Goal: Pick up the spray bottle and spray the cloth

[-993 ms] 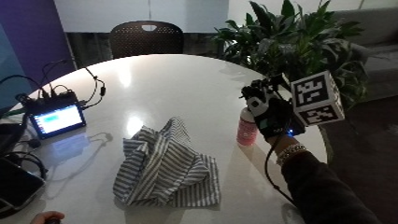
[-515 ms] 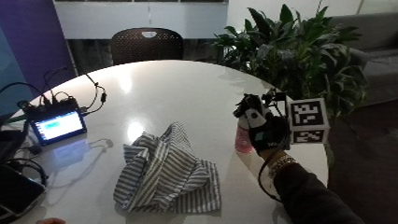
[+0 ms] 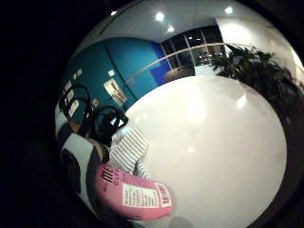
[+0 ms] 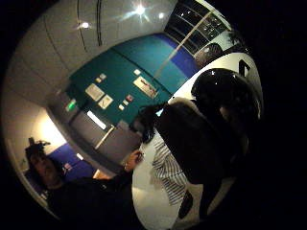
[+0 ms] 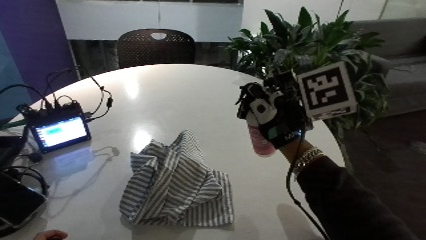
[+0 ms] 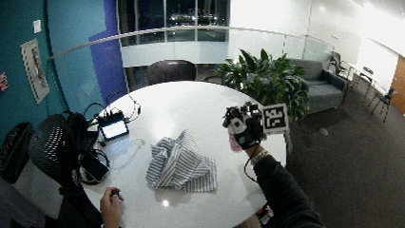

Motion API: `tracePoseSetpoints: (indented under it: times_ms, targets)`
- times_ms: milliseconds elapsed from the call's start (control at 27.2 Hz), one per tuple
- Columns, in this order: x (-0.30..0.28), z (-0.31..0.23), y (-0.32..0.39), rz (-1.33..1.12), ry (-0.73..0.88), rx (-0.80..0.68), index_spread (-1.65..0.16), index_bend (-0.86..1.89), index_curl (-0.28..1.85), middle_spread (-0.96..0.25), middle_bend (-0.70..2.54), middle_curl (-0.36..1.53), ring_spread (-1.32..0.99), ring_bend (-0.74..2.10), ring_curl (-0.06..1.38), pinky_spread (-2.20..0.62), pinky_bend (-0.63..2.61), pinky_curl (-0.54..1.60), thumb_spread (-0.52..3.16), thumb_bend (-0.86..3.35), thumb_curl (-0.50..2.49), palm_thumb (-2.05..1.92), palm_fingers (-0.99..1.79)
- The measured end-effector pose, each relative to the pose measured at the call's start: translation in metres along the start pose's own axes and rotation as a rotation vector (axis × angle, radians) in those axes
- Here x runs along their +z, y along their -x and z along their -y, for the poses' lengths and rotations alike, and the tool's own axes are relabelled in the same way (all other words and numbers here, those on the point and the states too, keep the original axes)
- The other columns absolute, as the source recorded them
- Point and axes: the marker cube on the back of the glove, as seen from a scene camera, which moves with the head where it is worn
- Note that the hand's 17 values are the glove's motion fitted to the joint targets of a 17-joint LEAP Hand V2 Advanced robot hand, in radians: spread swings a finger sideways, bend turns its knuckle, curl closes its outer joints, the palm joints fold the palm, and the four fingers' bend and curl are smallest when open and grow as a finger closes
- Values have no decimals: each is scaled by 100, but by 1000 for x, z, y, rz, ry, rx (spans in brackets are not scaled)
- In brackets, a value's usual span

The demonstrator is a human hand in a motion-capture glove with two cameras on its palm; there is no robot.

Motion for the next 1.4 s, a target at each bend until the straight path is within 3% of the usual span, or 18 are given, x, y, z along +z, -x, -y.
tracePoseSetpoints:
  times_ms: [478, 735, 1397]
  targets:
    - [-1, 43, 61, -222, 584, -214, -26, 40, 47, -17, 61, 49, -12, 69, 45, -27, 40, 38, 132, -1, 18, 45, 145]
    - [32, 30, 83, -516, 1107, -66, -25, 41, 49, -17, 62, 49, -12, 70, 45, -27, 41, 38, 133, -1, 18, 44, 144]
    - [106, -73, 53, -902, 1600, -73, -26, 39, 52, -18, 64, 49, -12, 71, 45, -27, 42, 39, 134, -1, 16, 42, 143]
